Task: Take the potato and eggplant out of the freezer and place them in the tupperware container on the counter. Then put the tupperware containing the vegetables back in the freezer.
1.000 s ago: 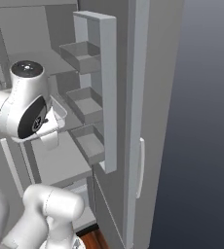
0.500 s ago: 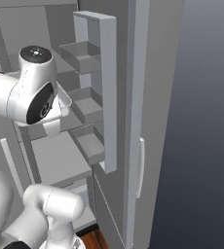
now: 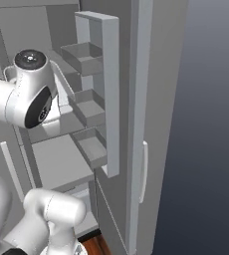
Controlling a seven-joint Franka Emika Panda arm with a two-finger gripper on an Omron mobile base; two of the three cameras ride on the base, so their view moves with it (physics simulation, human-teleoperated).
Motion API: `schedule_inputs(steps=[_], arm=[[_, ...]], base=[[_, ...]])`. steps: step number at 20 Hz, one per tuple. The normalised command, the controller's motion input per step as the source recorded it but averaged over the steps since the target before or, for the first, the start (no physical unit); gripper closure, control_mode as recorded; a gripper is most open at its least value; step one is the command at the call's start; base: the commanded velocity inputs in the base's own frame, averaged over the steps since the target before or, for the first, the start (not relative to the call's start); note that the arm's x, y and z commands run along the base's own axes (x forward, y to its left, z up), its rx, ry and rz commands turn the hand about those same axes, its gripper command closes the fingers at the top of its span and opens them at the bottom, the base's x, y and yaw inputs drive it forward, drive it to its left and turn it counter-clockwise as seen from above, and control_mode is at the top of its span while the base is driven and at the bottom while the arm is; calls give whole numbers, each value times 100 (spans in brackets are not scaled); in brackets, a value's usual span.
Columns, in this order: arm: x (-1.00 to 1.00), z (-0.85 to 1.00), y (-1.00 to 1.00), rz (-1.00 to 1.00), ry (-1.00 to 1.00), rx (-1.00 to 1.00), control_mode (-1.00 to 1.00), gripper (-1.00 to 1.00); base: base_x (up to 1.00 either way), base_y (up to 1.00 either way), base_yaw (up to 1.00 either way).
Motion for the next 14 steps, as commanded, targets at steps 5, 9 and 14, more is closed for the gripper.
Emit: schedule_inputs(steps=[5, 9, 14], arm=[[50, 0, 1, -6, -1, 0, -100, 100], [49, 0, 0, 0, 0, 0, -100, 100], [39, 0, 15, 0, 0, 0, -100, 100]], base=[[0, 0, 0], [0, 0, 0], [0, 0, 0]])
